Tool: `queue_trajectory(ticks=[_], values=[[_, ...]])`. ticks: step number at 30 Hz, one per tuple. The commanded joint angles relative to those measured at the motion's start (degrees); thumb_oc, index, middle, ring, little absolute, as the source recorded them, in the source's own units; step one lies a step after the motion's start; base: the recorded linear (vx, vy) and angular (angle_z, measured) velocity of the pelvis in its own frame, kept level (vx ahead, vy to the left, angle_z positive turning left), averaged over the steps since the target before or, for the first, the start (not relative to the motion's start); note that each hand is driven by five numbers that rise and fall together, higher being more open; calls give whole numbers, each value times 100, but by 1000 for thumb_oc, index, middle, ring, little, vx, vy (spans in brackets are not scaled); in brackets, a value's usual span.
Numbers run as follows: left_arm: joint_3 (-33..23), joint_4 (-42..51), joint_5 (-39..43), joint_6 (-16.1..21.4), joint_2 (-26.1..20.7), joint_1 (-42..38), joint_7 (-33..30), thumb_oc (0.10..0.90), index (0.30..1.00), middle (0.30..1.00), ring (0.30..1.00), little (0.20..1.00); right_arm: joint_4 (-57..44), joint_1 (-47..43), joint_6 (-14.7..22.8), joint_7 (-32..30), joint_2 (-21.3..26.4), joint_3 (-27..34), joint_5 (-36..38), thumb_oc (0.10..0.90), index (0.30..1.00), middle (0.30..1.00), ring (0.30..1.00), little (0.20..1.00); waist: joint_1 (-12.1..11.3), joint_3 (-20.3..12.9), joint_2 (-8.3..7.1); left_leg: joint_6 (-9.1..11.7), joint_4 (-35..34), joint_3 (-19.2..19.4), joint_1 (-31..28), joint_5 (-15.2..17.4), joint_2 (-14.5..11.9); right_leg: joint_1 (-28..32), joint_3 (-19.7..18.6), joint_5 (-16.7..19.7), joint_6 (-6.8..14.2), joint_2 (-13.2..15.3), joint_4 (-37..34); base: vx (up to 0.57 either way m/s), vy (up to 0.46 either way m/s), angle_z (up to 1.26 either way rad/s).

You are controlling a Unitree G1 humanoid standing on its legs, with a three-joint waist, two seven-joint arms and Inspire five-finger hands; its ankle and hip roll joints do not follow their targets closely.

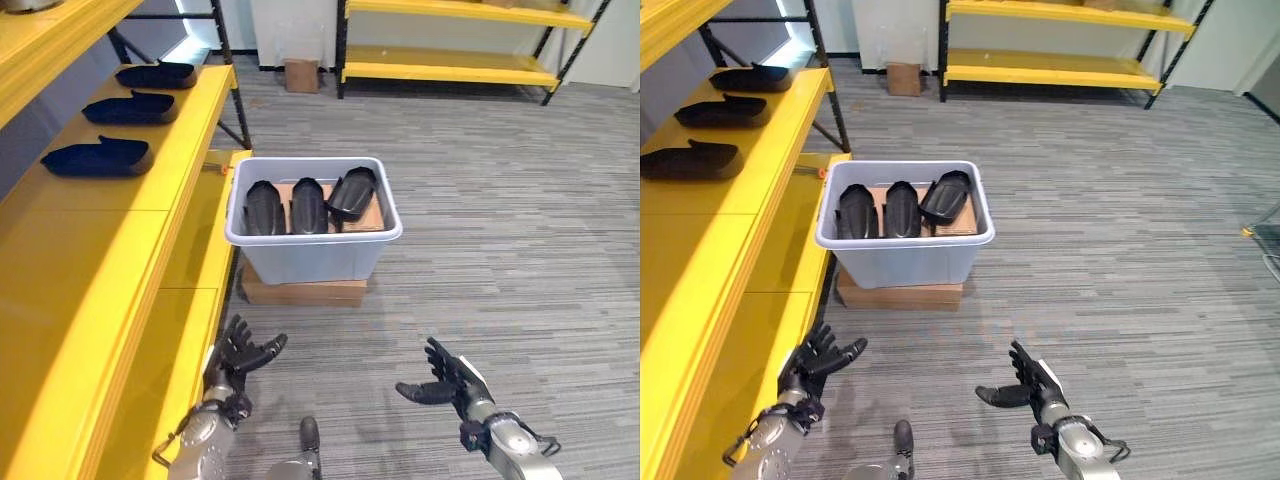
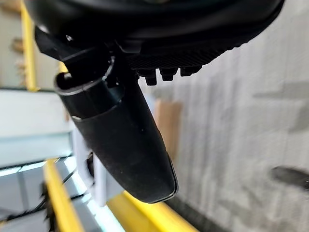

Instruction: Move parts from the plastic box to the shelf.

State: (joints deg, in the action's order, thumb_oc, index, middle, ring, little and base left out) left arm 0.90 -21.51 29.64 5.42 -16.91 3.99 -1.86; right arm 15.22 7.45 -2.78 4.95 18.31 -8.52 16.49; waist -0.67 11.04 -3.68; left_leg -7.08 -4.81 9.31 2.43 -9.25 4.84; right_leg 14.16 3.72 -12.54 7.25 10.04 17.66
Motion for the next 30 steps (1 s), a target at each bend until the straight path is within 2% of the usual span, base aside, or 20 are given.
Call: queue_trajectory(ticks=[1, 2, 3, 5, 6, 7, 8, 10, 12, 13, 14, 15, 16, 18, 20, 21, 24, 26, 28, 30], values=[[150, 610, -604, 115, -404, -79, 5, 900, 1000, 1000, 1000, 1000, -344, -486, 590, -413, 88, 154, 260, 900, 1000, 1000, 1000, 1000, -147, -371, 8, 512, 620, -143, 357, 542, -582, -251, 184, 1115, 141, -162, 263, 145, 234, -2], [185, 567, -554, -143, -422, -105, 28, 900, 1000, 1000, 1000, 1000, -350, -521, 595, -499, 65, 145, 289, 900, 1000, 1000, 1000, 1000, -156, -390, 21, 442, 618, -115, 301, 604, -526, -330, 232, 1251, 164, -124, 555, 139, 234, 6], [218, 500, -514, -223, -412, -129, -81, 900, 1000, 1000, 1000, 1000, -352, -553, 584, -577, 38, 138, 273, 900, 1000, 1000, 1000, 1000, -162, -408, 51, 382, 616, -94, 240, 659, -484, -420, 291, 1391, 173, -68, 878, 134, 236, 3], [243, 348, -195, -193, -364, -172, -338, 900, 1000, 1000, 1000, 1000, -322, -613, 573, -732, -18, 91, 230, 900, 1000, 1000, 1000, 1000, -201, -436, 125, 281, 630, -46, 110, 777, -428, -568, 497, 1633, 163, 159, 1537, 173, 311, -1], [222, 248, -274, -121, -315, -197, -338, 900, 1000, 1000, 1000, 1000, -224, -684, 636, -984, -130, -9, 167, 900, 1000, 1000, 1000, 1000, -285, -396, 204, 149, 697, 81, -109, 975, -348, -908, 796, 1976, 190, 666, 2524, 181, 331, -10], [227, 247, -300, -114, -305, -192, -332, 900, 1000, 1000, 1000, 1000, -202, -699, 653, -1002, -143, -16, 169, 900, 1000, 1000, 1000, 1000, -294, -398, 244, 142, 694, 96, -139, 991, -373, -979, 822, 2007, 169, 683, 2605, 179, 298, -29], [247, 279, -329, -89, -293, -163, -340, 900, 1000, 1000, 1000, 1000, -170, -745, 718, -1120, -162, -26, 184, 900, 1000, 1000, 1000, 1000, -300, -353, 256, 120, 667, 142, -270, 1034, -347, -1113, 842, 1889, 133, 685, 2670, 99, 100, -38], [286, 346, -316, -56, -307, -114, -385, 900, 1000, 1000, 1000, 1000, -139, -827, 794, -1324, -158, -24, 224, 900, 1000, 1000, 1000, 1000, -198, -271, 294, 129, 578, 134, -496, 1069, -324, -1488, 857, 1662, 92, 208, 2418, 108, 54, -49], [280, 408, -243, -71, -343, -110, -431, 900, 1000, 1000, 1000, 1000, -154, -873, 811, -1454, -141, 28, 219, 900, 1000, 1000, 1000, 1000, -80, -218, 351, 175, 425, 121, -690, 1055, -352, -1839, 978, 1502, 33, -128, 1983, 128, 28, -9], [255, 423, -187, -95, -351, -132, -443, 900, 1000, 1000, 1000, 1000, -179, -892, 837, -1533, -124, 57, 202, 900, 1000, 1000, 1000, 1000, -16, -179, 360, 212, 294, 116, -838, 1061, -355, -1996, 1086, 1445, 6, -193, 1642, 212, 17, 20], [183, 486, -163, -142, -350, -173, -522, 900, 1000, 1000, 1000, 1000, -282, -900, 787, -1595, -70, 126, 145, 900, 1000, 1000, 1000, 1000, 78, -109, 329, 276, 119, 91, -1046, 1117, -342, -2097, 1256, 1423, -6, -225, 814, 244, -30, 16], [168, 525, -111, -165, -334, -188, -580, 900, 1000, 1000, 1000, 1000, -343, -887, 747, -1618, -31, 170, 135, 900, 1000, 1000, 1000, 1000, 176, -80, 269, 336, 60, 29, -1165, 1177, -305, -2136, 1213, 1536, 32, -306, -93, 273, -62, 10], [169, 561, -63, -177, -315, -196, -610, 900, 1000, 1000, 1000, 1000, -397, -870, 717, -1721, -8, 212, 149, 900, 1000, 1000, 1000, 1000, 262, -66, 219, 359, 38, -49, -1243, 1254, -253, -2211, 1102, 1667, 85, -331, -582, 221, -68, 5], [203, 573, 0, -157, -290, -204, -637, 900, 1000, 1000, 1000, 1000, -445, -814, 714, -1937, -3, 290, 143, 900, 1000, 1000, 1000, 1000, 374, -41, 184, 366, 32, -188, -1357, 1379, -205, -2242, 904, 1861, 151, -337, -1084, 227, -54, 13], [300, 588, -9, -107, -228, -183, -632, 900, 1000, 1000, 1000, 1000, -497, -715, 677, -2323, -73, 436, 240, 900, 1000, 1000, 1000, 1000, 495, -2, 146, 347, 30, -354, -1523, 1581, -166, -2415, 542, 2268, 252, -184, -1326, 300, -91, 85], [404, 624, -62, -79, -205, -140, -672, 900, 1000, 1000, 1000, 1000, -564, -626, 674, -2606, -157, 545, 251, 900, 1000, 1000, 1000, 1000, 560, 14, 130, 368, 30, -340, -1603, 1670, -202, -2400, 425, 2302, 291, -134, -1368, 303, -117, 84], [447, 642, -79, -37, -132, -70, -700, 900, 1000, 1000, 1000, 1000, -601, -546, 587, -3011, -184, 634, 215, 900, 1000, 1000, 1000, 1000, 551, -52, 98, 412, 41, -224, -1598, 1654, -248, -2107, 560, 2278, 291, -104, -1700, 193, -121, 48], [464, 789, -34, -32, -112, 38, -784, 900, 1000, 1000, 1000, 1000, -589, -575, 502, -3321, -233, 652, 164, 900, 1000, 1000, 1000, 1000, 486, -63, 93, 507, 98, 56, -1607, 1630, -395, -1969, 842, 2231, 281, -60, -1700, 218, -183, 26], [422, 882, 14, -69, -115, 98, -863, 900, 1000, 1000, 1000, 1000, -580, -616, 462, -3474, -231, 654, 52, 900, 1000, 1000, 1000, 1000, 444, -70, 100, 558, 104, 214, -1630, 1604, -480, -1878, 1018, 2162, 237, -74, -1717, 227, -166, -1], [360, 993, 78, -108, -127, 188, -870, 900, 1000, 1000, 1000, 1000, -623, -676, 275, -3645, -182, 638, 37, 900, 1000, 1000, 1000, 1000, 415, -105, 149, 624, 152, 372, -1626, 1573, -597, -1847, 1185, 1934, 103, -149, -1556, 242, -151, -32]])
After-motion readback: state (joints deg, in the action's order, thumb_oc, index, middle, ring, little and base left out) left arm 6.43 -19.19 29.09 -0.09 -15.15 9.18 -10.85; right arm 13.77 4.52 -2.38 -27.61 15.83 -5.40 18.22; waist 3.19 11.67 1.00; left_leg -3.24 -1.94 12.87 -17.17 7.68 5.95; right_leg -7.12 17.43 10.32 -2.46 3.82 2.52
